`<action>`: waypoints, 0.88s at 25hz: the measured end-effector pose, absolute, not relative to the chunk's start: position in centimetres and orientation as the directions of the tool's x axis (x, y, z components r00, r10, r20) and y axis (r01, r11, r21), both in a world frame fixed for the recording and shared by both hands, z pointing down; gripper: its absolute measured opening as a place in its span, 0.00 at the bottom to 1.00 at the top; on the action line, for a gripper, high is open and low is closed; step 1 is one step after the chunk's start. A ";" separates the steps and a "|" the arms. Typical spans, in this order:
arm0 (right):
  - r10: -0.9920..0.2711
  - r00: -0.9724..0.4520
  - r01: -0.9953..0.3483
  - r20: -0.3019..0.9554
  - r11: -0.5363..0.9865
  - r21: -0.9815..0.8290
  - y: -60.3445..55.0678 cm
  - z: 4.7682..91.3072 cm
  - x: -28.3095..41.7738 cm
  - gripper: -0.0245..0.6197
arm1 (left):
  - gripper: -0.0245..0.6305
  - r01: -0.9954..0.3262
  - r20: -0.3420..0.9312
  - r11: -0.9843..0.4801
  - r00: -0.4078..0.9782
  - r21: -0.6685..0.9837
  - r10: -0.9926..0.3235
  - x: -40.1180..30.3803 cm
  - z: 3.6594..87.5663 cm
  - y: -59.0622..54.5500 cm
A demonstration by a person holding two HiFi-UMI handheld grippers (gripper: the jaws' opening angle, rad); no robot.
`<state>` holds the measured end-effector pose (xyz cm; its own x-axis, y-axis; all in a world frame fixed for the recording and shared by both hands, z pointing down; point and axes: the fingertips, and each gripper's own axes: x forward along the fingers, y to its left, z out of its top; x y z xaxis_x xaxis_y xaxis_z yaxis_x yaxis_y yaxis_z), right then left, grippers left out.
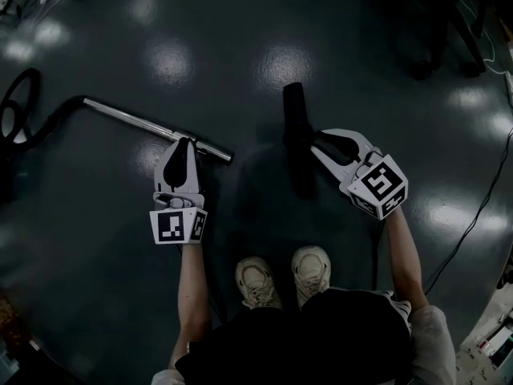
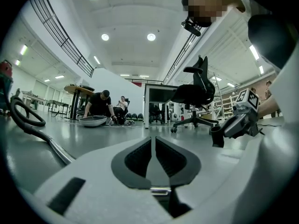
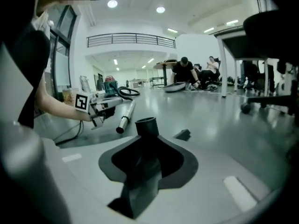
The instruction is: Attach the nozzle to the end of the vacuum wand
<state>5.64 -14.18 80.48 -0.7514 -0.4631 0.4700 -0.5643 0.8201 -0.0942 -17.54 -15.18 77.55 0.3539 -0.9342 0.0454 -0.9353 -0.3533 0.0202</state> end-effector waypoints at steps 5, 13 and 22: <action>-0.334 -0.814 -0.430 0.474 0.896 -0.106 -14.8 80.0 -0.6 0.29 | 0.08 -0.937 0.049 -0.350 0.350 0.009 -0.935 -18.0 77.9 -14.7; -0.193 -0.823 -0.289 0.534 0.952 -0.100 -14.6 80.2 -5.6 0.30 | 0.37 -0.760 0.188 -0.629 0.602 -0.163 -0.776 -18.1 80.0 -14.0; 0.043 -0.576 -0.041 0.816 0.996 -0.081 -13.7 85.5 -6.4 0.38 | 0.52 -0.079 0.720 -0.911 0.586 -0.405 -0.371 -18.6 87.5 -13.6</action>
